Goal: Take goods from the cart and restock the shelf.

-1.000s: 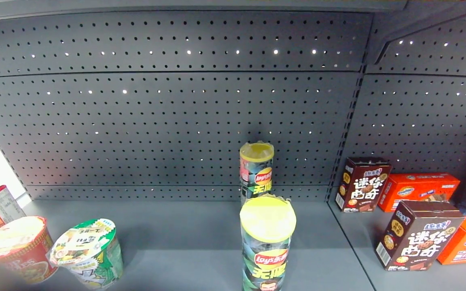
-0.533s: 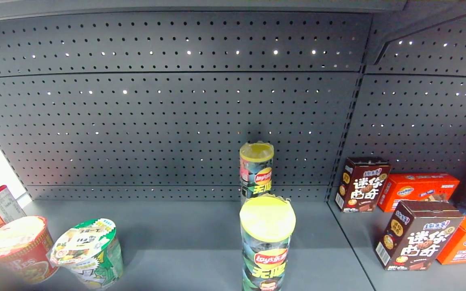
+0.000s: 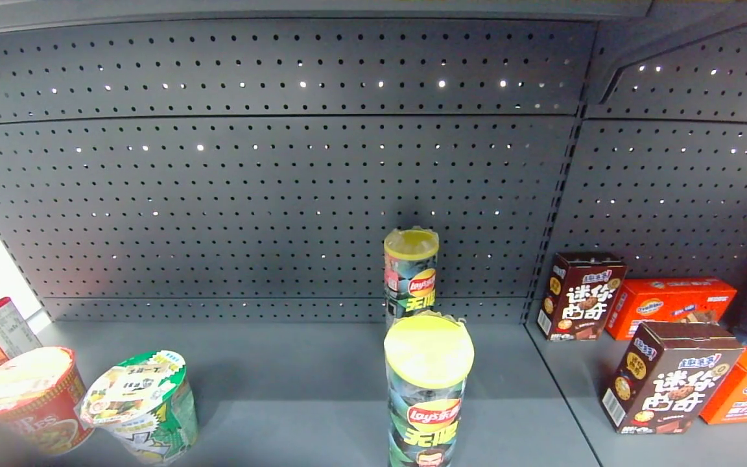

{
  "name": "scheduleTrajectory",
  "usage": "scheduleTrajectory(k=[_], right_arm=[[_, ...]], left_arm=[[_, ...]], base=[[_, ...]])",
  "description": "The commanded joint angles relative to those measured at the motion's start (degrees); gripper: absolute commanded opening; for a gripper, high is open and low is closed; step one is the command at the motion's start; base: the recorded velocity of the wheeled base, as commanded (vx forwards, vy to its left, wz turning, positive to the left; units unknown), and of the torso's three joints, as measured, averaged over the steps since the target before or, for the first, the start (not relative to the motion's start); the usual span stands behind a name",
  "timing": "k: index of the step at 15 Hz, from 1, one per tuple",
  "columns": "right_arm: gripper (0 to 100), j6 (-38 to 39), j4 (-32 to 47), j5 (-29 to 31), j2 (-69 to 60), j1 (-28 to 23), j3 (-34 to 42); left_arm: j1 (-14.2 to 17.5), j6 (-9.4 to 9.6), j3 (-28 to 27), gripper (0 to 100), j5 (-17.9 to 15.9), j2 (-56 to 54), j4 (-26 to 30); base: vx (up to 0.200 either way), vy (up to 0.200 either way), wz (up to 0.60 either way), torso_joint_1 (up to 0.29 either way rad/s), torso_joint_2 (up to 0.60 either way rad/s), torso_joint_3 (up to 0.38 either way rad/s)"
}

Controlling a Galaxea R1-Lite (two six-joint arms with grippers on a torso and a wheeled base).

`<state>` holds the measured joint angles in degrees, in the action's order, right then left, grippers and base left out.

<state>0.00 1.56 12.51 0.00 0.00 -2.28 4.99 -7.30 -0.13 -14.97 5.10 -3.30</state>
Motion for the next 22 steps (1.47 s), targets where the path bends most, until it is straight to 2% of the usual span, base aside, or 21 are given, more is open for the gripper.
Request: scheduleTrajectory(k=[1, 3, 4, 6, 8, 9, 10, 11, 13, 15, 17, 18, 19, 20, 21, 22], right_arm=[[100, -0.35, 0.02, 0.06, 0.09, 0.0, -0.01], [100, -0.53, -0.51, 3.84, 0.09, 0.0, 0.35], [100, -0.18, -2.44, 5.69, 0.0, 0.0, 0.96], [100, -0.35, -5.25, 5.25, 0.0, 0.0, 2.19], [100, -0.44, -4.72, -9.52, 0.09, 0.0, 2.28], [100, -0.26, -4.55, -12.77, 0.09, 0.0, 2.28], [100, -0.26, -4.46, -12.77, 0.09, 0.0, 2.28], [100, -0.26, -0.95, -11.19, 0.09, 0.0, 2.1], [100, -0.18, -1.38, -11.19, 0.09, 0.0, 2.28], [100, -0.18, -1.38, -11.19, 0.09, 0.0, 2.28], [100, -0.18, -1.38, -11.19, 0.09, 0.0, 2.28], [100, -0.18, -1.38, -11.19, 0.09, 0.0, 2.28], [100, -0.18, -1.38, -11.19, 0.09, 0.0, 2.28], [100, -0.18, -1.38, -11.19, 0.09, 0.0, 2.28], [100, -0.18, -1.38, -11.19, 0.09, 0.0, 2.28], [100, -0.18, -1.38, -11.19, 0.09, 0.0, 2.28]], left_arm=[[0.11, -0.08, 0.05, 100, 0.82, 0.09, -0.04], [0.11, -0.26, 0.05, 100, 6.88, 0.09, -0.04], [0.11, -0.34, 0.05, 100, 8.03, 0.09, -0.04], [0.11, -0.34, 0.05, 100, 8.2, 0.09, -0.04], [0.11, -0.08, 0.05, 100, 8.03, 0.09, -0.04], [0.11, -0.08, 0.05, 100, 8.03, 0.09, -0.04], [0.02, -0.08, 0.05, 100, 8.03, 0.09, -0.04], [0.11, 0.01, 0.05, 100, 7.94, 0.09, -0.04], [0.11, 0.1, 0.05, 100, 7.94, 0.09, -0.04], [0.11, 1.94, 0.05, 100, 8.29, 0.09, -0.04], [0.11, 5.81, 0.05, 100, 14.0, 0.09, 0.05], [0.11, 6.34, 0.05, 100, 17.87, 0.09, 0.05], [0.11, 6.34, -0.04, 100, 22.7, 0.09, 0.05], [0.11, 6.16, -0.04, 100, 26.04, 0.09, 0.14], [0.11, 6.34, -0.13, 100, 27.8, 0.09, 0.23], [0.11, 6.51, -0.13, 100, 27.45, 0.09, 0.4]], base=[[0.0, 0.0, 0.0, 0.0, 0.0, 0.0], [0.0, 0.0, 0.0, 0.0, 0.0, 0.0], [0.0, 0.0, 0.0, 0.0, 0.0, 0.0], [0.0, 0.0, 0.0, 0.0, 0.0, 0.0], [0.0, 0.0, 0.0, 0.0, 0.0, 0.0], [0.0, 0.0, 0.0, 0.0, 0.0, 0.0], [0.0, 0.0, 0.0, 0.0, 0.0, 0.0], [0.0, 0.0, 0.0, 0.0, 0.0, 0.0], [0.0, 0.0, 0.0, 0.0, 0.0, 0.0], [0.0, 0.0, 0.0, 0.0, 0.0, 0.0], [0.0, 0.0, 0.0, 0.0, 0.0, 0.0], [0.0, 0.0, 0.0, 0.0, 0.0, 0.0], [0.0, 0.0, 0.0, 0.0, 0.0, 0.0], [0.0, 0.0, 0.0, 0.0, 0.0, 0.0], [0.0, 0.0, 0.0, 0.0, 0.0, 0.0], [0.0, 0.0, 0.0, 0.0, 0.0, 0.0]])
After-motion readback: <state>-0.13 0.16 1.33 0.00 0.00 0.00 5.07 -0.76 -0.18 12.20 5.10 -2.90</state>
